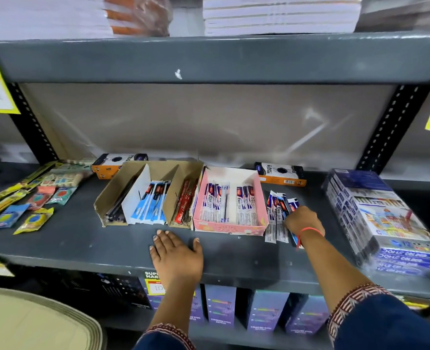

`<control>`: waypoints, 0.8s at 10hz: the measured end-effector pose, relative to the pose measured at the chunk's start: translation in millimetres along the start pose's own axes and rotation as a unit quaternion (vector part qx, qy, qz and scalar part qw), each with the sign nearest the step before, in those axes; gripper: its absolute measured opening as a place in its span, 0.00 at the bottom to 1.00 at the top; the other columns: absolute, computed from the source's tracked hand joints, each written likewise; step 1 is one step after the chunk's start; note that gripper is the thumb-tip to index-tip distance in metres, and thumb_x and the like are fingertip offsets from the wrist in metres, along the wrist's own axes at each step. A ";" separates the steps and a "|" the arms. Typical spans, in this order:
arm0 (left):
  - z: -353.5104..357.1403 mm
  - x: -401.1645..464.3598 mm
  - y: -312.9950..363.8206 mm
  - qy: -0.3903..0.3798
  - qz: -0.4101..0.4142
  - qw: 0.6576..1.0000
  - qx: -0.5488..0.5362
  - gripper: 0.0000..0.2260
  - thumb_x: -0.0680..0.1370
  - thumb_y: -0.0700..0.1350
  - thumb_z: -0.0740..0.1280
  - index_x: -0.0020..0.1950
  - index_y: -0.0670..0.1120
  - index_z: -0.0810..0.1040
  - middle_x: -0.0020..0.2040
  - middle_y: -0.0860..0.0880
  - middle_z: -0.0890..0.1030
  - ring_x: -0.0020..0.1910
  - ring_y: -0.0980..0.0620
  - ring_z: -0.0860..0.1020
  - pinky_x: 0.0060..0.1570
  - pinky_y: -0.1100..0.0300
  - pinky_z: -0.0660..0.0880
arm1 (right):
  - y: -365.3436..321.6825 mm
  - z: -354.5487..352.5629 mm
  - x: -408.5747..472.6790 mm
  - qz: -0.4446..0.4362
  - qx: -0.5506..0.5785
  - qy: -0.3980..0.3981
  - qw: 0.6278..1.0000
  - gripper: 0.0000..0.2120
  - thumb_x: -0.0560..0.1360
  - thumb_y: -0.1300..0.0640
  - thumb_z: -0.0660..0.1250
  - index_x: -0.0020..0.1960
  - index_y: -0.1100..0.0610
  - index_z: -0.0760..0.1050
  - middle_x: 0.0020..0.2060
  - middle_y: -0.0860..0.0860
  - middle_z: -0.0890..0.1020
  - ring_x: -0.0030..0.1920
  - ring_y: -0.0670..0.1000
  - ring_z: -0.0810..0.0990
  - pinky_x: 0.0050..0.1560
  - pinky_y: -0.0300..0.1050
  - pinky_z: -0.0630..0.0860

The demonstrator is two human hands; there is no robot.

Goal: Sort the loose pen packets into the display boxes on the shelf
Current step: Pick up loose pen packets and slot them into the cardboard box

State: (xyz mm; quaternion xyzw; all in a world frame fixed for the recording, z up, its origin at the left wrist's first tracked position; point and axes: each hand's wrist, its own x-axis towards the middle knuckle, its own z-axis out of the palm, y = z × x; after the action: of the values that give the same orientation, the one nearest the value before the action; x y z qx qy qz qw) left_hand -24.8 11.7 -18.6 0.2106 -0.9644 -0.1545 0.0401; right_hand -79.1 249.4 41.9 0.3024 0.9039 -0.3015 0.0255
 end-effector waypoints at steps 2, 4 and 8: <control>-0.2 -0.5 0.0 0.000 0.000 1.000 0.001 0.34 0.79 0.60 0.48 0.75 0.37 0.46 0.78 0.39 0.49 0.77 0.44 0.47 0.75 0.50 0.43 | -2.0 -2.6 1.7 -0.012 0.017 -0.036 0.999 0.13 0.73 0.65 0.59 0.56 0.66 0.74 0.51 0.62 0.80 0.50 0.61 0.81 0.54 0.52 0.77; -0.7 -0.3 0.2 -0.002 0.001 1.000 0.005 0.34 0.79 0.60 0.48 0.75 0.37 0.46 0.78 0.39 0.49 0.77 0.44 0.47 0.75 0.50 0.43 | 0.2 -1.3 -1.2 -0.032 -0.006 -0.015 0.999 0.12 0.73 0.63 0.61 0.54 0.65 0.76 0.47 0.61 0.81 0.48 0.62 0.81 0.50 0.50 0.77; -0.5 -0.9 -0.4 0.003 0.006 1.000 0.012 0.34 0.79 0.59 0.49 0.75 0.37 0.48 0.78 0.39 0.50 0.77 0.44 0.49 0.75 0.49 0.45 | 2.9 -20.3 -2.6 -0.014 -0.030 0.020 0.999 0.16 0.73 0.53 0.63 0.58 0.59 0.76 0.58 0.60 0.78 0.63 0.61 0.72 0.61 0.54 0.68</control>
State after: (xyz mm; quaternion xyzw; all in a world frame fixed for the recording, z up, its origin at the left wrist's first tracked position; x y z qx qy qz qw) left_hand -23.8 11.6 -18.3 0.2063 -0.9672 -0.1424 0.0416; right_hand -72.6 261.2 57.5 0.2949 0.9170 -0.2682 0.0124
